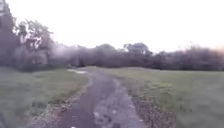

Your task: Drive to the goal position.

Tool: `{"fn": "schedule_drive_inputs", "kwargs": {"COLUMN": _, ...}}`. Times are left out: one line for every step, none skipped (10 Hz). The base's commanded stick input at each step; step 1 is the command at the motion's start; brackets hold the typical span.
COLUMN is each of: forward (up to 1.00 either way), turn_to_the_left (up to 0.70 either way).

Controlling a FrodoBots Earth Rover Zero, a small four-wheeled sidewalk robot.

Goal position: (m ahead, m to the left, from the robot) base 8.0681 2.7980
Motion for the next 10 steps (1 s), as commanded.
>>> {"fn": "schedule_drive_inputs", "kwargs": {"forward": 0.7, "turn_to_the_left": 0.0}}
{"fn": "schedule_drive_inputs", "kwargs": {"forward": 0.7, "turn_to_the_left": 0.0}}
{"fn": "schedule_drive_inputs", "kwargs": {"forward": 0.7, "turn_to_the_left": 0.0}}
{"fn": "schedule_drive_inputs", "kwargs": {"forward": 0.7, "turn_to_the_left": 0.0}}
{"fn": "schedule_drive_inputs", "kwargs": {"forward": 0.7, "turn_to_the_left": 0.0}}
{"fn": "schedule_drive_inputs", "kwargs": {"forward": 0.7, "turn_to_the_left": 0.0}}
{"fn": "schedule_drive_inputs", "kwargs": {"forward": 0.7, "turn_to_the_left": 0.0}}
{"fn": "schedule_drive_inputs", "kwargs": {"forward": 0.7, "turn_to_the_left": 0.0}}
{"fn": "schedule_drive_inputs", "kwargs": {"forward": 0.7, "turn_to_the_left": -0.34}}
{"fn": "schedule_drive_inputs", "kwargs": {"forward": 0.7, "turn_to_the_left": -0.26}}
